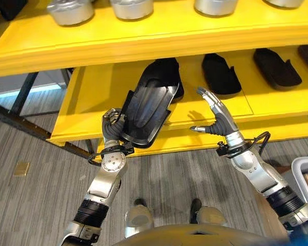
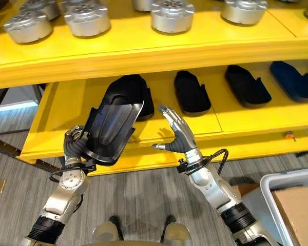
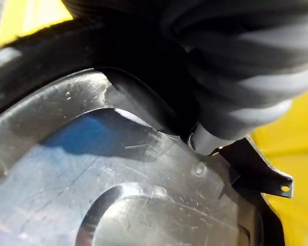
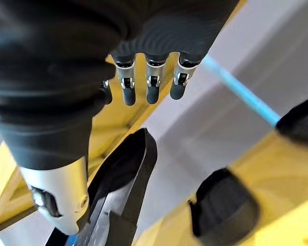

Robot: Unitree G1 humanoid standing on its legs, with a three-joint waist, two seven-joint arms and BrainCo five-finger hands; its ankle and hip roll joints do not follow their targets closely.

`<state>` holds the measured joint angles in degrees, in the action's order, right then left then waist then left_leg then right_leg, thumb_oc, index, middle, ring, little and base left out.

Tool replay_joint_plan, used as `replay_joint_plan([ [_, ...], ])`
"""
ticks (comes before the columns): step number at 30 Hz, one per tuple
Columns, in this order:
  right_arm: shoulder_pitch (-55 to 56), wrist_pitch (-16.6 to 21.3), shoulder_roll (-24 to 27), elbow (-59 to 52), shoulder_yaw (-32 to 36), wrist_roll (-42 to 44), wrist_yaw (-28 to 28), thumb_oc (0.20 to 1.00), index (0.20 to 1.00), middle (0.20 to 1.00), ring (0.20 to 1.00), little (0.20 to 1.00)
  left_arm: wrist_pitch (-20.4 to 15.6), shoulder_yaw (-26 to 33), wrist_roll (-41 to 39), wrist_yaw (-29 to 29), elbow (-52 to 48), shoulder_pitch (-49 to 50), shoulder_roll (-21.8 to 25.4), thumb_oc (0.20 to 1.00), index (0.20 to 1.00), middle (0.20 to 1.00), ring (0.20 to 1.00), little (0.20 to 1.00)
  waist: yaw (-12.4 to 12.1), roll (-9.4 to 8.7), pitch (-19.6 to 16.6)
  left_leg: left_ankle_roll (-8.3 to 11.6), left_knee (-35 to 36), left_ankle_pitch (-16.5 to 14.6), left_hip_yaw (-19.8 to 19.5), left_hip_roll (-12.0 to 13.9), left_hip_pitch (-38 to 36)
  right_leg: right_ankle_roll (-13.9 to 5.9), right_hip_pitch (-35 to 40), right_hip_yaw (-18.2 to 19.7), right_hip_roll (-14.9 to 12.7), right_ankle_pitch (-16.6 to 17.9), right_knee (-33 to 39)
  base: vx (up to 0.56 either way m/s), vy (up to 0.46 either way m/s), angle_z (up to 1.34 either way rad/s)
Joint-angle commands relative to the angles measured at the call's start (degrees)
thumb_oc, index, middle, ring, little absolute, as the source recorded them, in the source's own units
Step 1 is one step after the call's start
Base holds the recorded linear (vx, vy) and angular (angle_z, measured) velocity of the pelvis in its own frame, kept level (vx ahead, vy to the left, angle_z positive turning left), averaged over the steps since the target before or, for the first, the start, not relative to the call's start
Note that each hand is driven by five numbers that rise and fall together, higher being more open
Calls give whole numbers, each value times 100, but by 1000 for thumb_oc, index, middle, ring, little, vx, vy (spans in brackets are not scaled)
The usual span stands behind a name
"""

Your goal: Move parts from the plastic box to the shelf.

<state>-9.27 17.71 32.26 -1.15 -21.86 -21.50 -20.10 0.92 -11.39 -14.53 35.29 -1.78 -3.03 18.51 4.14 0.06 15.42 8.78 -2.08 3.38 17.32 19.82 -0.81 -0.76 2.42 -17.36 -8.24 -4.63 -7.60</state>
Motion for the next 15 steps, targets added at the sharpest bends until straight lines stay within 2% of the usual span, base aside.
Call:
replay_joint_plan([
  [1, -25, 449, 58, -517, 69, 482, -368, 1000, 1000, 1000, 1000, 1000, -822, 291, -159, 129, -479, 12, -14, 200, 200, 200, 200, 200, -36, 55, -55, -47, 171, 509, 189, 68, -285, -327, -17, -127, -300, -454, -465, 101, 520, -28],
  [4, 66, 405, 3, -594, 119, 696, -522, 1000, 1000, 1000, 1000, 1000, -798, 244, -175, 117, -319, -98, -66, 200, 200, 200, 200, 200, 37, 136, -65, -87, 46, 319, 181, -44, -263, -366, -56, -38, -430, -497, -650, 76, 380, -21],
  [6, 140, 414, -54, -574, 196, 817, -540, 1000, 1000, 1000, 1000, 1000, -729, 204, -123, 143, -266, -189, -108, 200, 200, 200, 200, 200, 91, 186, -83, -151, 35, 100, 186, -226, -302, -433, -25, 28, -471, -466, -647, 149, 351, -27],
  [7, 261, 447, -189, -584, 280, 1170, -414, 1000, 1000, 1000, 1000, 1000, -588, 173, -56, 84, -240, -253, -129, 200, 200, 200, 200, 200, 86, 192, -115, -227, 85, -164, 107, -489, -400, -584, 47, 101, -533, -333, -542, 170, 275, -17],
  [9, 356, 503, -299, -636, 335, 1158, -295, 1000, 1000, 1000, 1000, 1000, -388, 127, -36, 152, -256, -280, -153, 200, 200, 200, 200, 200, 86, 187, -135, -264, 142, -222, 67, -604, -480, -651, 101, 95, -570, -243, -446, 148, 225, -13],
  [10, 396, 501, -366, -745, 363, 1126, -229, 1000, 1000, 1000, 1000, 1000, -347, 131, -45, 196, -263, -283, -152, 200, 200, 200, 200, 200, 48, 156, -144, -302, 171, -285, 29, -707, -523, -714, 159, 66, -590, -169, -328, 99, 132, -8],
  [15, 477, 345, -457, -1140, 436, 1111, -178, 1000, 1000, 1000, 1000, 1000, -286, 233, -41, 282, -478, -158, -86, 200, 200, 200, 200, 200, -137, -5, -152, -403, 170, -406, -74, -846, -498, -802, 261, -6, -572, 4, -29, 90, 3, -3],
])
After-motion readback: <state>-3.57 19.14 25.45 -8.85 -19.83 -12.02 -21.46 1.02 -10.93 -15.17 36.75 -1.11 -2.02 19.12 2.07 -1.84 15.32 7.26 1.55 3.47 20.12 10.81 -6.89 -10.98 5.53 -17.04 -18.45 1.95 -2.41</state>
